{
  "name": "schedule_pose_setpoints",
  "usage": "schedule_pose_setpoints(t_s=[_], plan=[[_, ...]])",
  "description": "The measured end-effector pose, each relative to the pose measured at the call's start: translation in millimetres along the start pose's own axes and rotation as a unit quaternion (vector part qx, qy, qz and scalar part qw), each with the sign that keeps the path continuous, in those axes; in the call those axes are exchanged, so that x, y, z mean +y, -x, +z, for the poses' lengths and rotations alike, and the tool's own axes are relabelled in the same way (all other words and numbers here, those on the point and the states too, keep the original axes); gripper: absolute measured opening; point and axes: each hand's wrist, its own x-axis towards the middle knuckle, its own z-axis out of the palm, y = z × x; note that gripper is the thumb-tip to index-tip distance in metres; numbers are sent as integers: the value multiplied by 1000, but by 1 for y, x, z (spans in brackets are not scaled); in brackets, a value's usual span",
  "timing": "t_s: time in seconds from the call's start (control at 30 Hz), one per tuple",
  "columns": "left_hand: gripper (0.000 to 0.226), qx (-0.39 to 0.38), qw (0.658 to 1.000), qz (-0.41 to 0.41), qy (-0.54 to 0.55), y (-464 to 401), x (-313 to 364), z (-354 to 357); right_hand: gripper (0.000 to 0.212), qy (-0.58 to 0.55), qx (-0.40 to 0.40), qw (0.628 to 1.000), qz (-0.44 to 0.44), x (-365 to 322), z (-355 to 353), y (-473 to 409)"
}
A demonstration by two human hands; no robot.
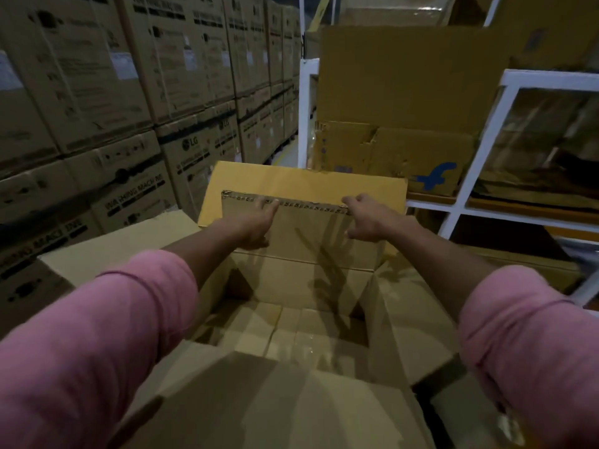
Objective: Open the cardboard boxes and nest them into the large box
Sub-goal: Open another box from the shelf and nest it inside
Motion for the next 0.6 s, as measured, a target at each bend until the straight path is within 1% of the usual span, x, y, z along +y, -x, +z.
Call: schedule_pose_setpoints(t_s=[0.13, 0.23, 0.27, 0.3, 0.37, 0.4, 0.43, 0.5, 0.6], plan=[[106, 32, 999, 18, 10, -33, 4, 12, 50, 36, 30, 999, 17, 11, 14, -16], [99, 56, 998, 21, 24, -53, 11, 19, 32, 36, 64, 997, 22, 16, 21, -24], [92, 64, 998, 18, 24, -58, 13, 21, 29, 37, 73, 996, 21, 17, 23, -25], [79, 80, 996, 17, 24, -62, 15, 23, 26, 43, 80, 996, 21, 17, 25, -26], [40, 133, 991, 11, 26, -67, 18, 23, 20, 63, 99, 993, 15, 19, 28, -27], [26, 154, 988, 5, 23, -68, 18, 21, 19, 71, 110, 991, 9, 19, 29, -27], [18, 165, 986, 1, 15, -68, 17, 18, 17, 76, 121, 990, 4, 19, 29, -27], [11, 182, 983, -5, -1, -68, 17, 13, 16, 83, 151, 985, -2, 19, 26, -26], [13, 208, 978, 2, -11, -68, 20, 5, 17, 88, 186, 979, -4, 20, 20, -24]])
